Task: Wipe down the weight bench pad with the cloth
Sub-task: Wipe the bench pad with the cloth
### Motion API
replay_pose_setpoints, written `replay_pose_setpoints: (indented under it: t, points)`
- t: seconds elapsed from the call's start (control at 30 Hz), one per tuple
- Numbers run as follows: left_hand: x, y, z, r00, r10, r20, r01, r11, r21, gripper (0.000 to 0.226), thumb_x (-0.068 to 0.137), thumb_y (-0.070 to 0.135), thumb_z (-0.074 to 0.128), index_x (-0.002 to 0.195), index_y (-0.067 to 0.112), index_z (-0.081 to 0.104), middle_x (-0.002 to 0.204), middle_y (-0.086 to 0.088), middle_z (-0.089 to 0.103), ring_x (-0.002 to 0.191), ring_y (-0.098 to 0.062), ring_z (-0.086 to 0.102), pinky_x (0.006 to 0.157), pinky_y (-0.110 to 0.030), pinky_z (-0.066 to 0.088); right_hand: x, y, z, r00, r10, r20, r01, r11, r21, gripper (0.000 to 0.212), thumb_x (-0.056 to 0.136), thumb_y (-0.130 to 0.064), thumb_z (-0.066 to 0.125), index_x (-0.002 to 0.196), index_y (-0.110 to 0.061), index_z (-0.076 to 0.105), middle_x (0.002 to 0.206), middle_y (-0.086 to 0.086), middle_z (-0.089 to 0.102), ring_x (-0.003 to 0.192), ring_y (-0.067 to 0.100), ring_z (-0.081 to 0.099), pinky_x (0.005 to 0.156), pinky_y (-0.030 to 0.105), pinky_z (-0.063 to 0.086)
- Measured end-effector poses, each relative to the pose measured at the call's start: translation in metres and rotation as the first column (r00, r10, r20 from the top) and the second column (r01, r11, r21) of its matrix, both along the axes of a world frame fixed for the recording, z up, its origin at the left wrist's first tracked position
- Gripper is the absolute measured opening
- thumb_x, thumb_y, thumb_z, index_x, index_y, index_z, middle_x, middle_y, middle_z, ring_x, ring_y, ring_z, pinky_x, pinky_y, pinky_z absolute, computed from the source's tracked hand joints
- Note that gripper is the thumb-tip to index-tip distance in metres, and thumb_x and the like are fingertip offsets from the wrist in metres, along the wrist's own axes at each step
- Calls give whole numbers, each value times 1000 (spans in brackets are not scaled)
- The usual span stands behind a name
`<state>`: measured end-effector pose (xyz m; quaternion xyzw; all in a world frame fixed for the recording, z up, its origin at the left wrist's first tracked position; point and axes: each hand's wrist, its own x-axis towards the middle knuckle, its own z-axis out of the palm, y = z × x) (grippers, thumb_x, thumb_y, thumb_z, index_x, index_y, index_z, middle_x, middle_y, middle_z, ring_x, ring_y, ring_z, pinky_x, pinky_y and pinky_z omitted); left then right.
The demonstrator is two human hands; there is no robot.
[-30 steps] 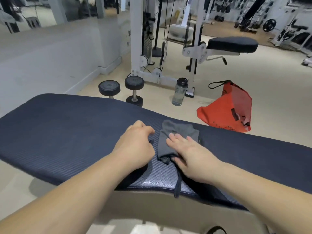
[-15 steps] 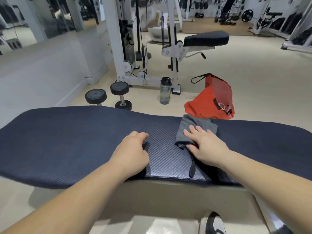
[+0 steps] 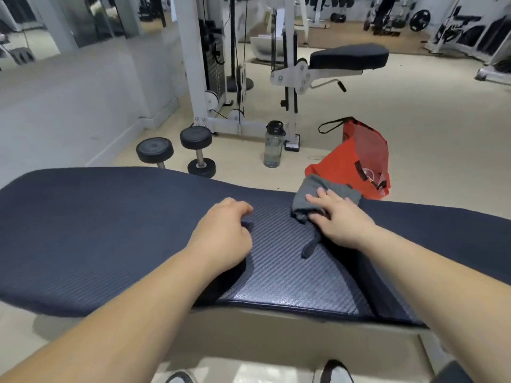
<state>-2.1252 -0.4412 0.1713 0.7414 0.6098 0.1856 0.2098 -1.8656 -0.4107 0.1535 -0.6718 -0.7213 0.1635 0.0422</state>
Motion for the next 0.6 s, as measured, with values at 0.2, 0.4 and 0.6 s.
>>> replay_pose_setpoints:
  t: [0.2, 0.4, 0.6]
  points:
    - [19, 19, -12, 995, -103, 7, 103, 995, 12, 44, 84, 7, 47, 119, 25, 67, 114, 6, 61, 109, -20, 59, 96, -39, 51, -31, -32, 2, 986, 132, 103, -132, 991, -10, 59, 107, -40, 44, 162, -33, 25, 175, -1, 11, 161, 20, 7, 130, 43, 7]
    - [55, 39, -5, 985, -140, 101, 141, 990, -4, 33, 80, 7, 50, 94, 27, 72, 104, 7, 70, 100, -18, 64, 93, -34, 53, 1, -86, 9, 957, 291, -20, -291, 957, -4, 54, 104, -26, 54, 155, -40, 42, 170, -15, 22, 157, 1, 12, 130, 27, 5]
    - [86, 33, -5, 952, -292, 90, 292, 956, 5, 39, 83, 11, 50, 111, 26, 72, 104, 11, 62, 104, -17, 62, 96, -35, 51, 81, -89, 4, 943, -332, 7, 331, 943, 28, 52, 107, -28, 48, 157, -35, 37, 172, -5, 23, 159, 13, 17, 129, 38, 13]
